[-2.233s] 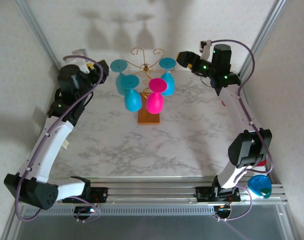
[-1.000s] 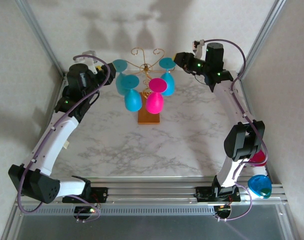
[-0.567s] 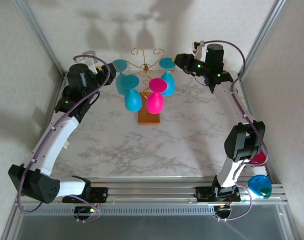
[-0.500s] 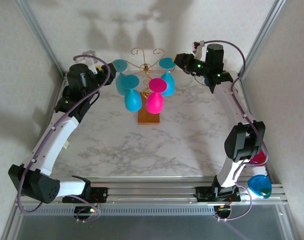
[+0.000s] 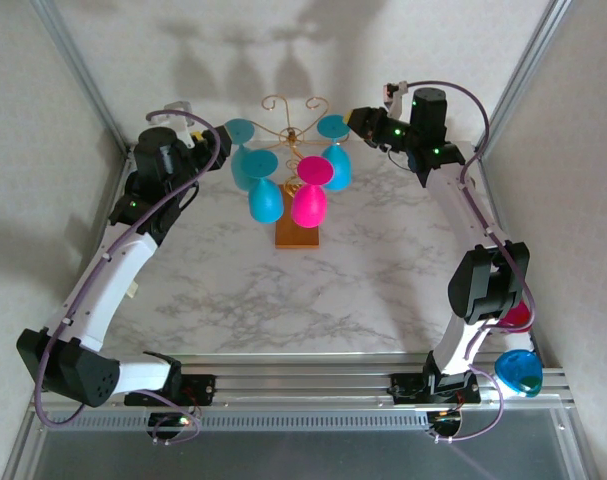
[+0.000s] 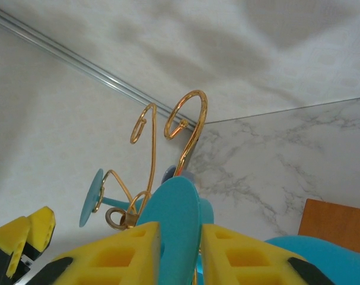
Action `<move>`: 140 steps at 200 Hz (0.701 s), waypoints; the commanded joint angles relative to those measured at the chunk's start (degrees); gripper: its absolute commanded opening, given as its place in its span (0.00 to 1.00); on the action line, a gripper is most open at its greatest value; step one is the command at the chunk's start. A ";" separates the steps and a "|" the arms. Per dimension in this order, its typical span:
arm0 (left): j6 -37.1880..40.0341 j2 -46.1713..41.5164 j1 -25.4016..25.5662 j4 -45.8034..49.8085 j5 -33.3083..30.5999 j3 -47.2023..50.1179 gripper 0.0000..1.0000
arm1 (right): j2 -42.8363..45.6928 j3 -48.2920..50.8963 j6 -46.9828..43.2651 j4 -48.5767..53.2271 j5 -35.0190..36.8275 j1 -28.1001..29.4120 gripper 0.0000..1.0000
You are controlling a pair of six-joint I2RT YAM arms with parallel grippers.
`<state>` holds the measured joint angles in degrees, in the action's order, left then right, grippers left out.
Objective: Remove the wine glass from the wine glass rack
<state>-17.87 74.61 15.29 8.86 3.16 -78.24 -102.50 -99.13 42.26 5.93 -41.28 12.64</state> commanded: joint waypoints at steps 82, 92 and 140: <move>0.20 -0.78 0.52 -0.43 -1.56 0.32 0.60 | 1.70 0.52 1.06 -1.63 -2.03 0.44 0.06; 0.20 -0.78 0.45 -0.40 -1.49 0.31 0.60 | 1.61 0.45 1.19 -1.86 -2.09 0.37 0.02; 0.35 -0.85 0.46 -0.47 -1.66 0.37 0.60 | 0.51 -0.26 3.49 -3.98 -3.12 0.40 0.00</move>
<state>-17.85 74.61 15.31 8.86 2.96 -78.22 -102.26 -98.96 44.36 3.99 -42.33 12.69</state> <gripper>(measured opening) 0.596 0.038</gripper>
